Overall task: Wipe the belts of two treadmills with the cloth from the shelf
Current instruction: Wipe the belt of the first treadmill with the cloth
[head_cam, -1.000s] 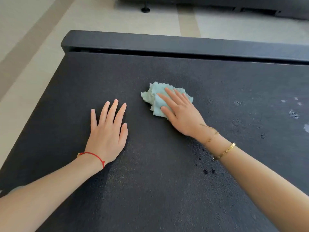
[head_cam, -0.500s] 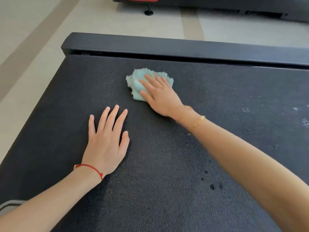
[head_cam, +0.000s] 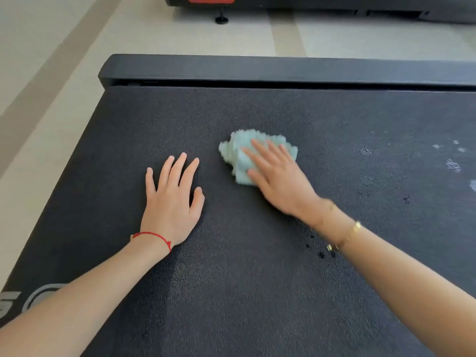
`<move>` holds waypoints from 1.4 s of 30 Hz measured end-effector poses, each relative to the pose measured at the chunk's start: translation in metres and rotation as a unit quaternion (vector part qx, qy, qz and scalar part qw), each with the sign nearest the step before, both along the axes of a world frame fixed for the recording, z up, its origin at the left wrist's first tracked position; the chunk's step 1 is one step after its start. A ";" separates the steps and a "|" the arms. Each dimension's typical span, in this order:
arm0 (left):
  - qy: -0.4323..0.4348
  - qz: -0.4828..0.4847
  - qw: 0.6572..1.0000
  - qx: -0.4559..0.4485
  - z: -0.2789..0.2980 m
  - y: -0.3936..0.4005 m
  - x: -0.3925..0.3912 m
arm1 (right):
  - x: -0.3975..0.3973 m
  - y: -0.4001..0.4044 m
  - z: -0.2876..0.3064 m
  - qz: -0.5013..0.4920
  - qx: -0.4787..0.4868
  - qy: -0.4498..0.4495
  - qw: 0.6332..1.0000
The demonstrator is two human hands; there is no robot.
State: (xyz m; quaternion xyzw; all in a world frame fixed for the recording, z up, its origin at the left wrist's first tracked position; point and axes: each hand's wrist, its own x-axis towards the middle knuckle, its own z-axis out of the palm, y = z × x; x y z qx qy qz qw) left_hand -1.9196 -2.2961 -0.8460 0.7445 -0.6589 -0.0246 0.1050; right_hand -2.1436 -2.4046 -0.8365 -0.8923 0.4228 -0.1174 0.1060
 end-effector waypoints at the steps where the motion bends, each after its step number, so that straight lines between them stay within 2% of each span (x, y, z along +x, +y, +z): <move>1: 0.002 0.000 1.000 -0.002 0.000 0.000 0.000 | -0.010 0.025 0.001 0.043 0.003 -0.001 0.999; 3: 0.010 0.002 1.000 -0.008 0.000 0.000 0.000 | -0.032 0.039 0.002 0.088 0.009 0.027 0.996; 4: 0.013 0.005 1.000 -0.012 -0.001 0.000 0.000 | -0.041 0.030 -0.001 0.077 0.004 0.037 0.996; 8: 0.020 0.012 1.000 -0.013 -0.003 0.002 0.001 | -0.041 -0.025 -0.002 -0.139 0.022 0.015 0.990; 10: 0.024 0.013 1.000 -0.010 -0.001 0.003 0.001 | -0.030 -0.017 -0.001 -0.160 0.031 0.025 0.986; 14: 0.029 0.017 0.999 0.001 0.000 0.012 -0.004 | -0.032 0.072 -0.002 -0.027 0.003 0.025 0.999; 18: 0.030 0.019 0.999 -0.003 -0.001 0.032 -0.012 | -0.054 0.184 0.008 0.097 0.017 0.042 0.994; 21: 0.031 0.021 0.999 -0.004 -0.001 0.044 -0.017 | -0.073 0.189 0.013 0.124 0.029 0.044 0.991; 23: 0.025 0.021 0.999 -0.002 -0.001 0.049 -0.018 | -0.074 0.158 0.008 0.084 0.024 0.037 0.996; 26: 0.018 0.023 1.000 0.000 0.000 0.052 -0.019 | -0.065 0.095 0.002 -0.057 0.021 0.028 0.998; 28: 0.016 0.025 1.000 0.000 -0.001 0.052 -0.020 | -0.053 0.084 0.001 -0.116 0.021 0.021 0.993; 30: 0.016 0.024 1.000 -0.011 -0.002 0.053 -0.021 | -0.042 0.114 -0.002 -0.069 -0.005 0.022 0.997; 33: 0.017 0.024 0.999 -0.021 -0.002 0.053 -0.021 | -0.046 0.199 0.004 0.111 -0.003 0.036 0.993; 36: 0.017 0.025 0.999 -0.015 -0.002 0.053 -0.021 | -0.061 0.215 0.010 0.154 0.033 0.019 0.987; 38: 0.016 0.023 0.999 -0.015 -0.002 0.053 -0.020 | -0.065 0.184 0.004 0.109 0.029 0.023 0.993; 42: 0.011 0.024 1.000 -0.004 -0.001 0.053 -0.020 | -0.074 0.086 -0.003 -0.109 0.011 -0.002 0.994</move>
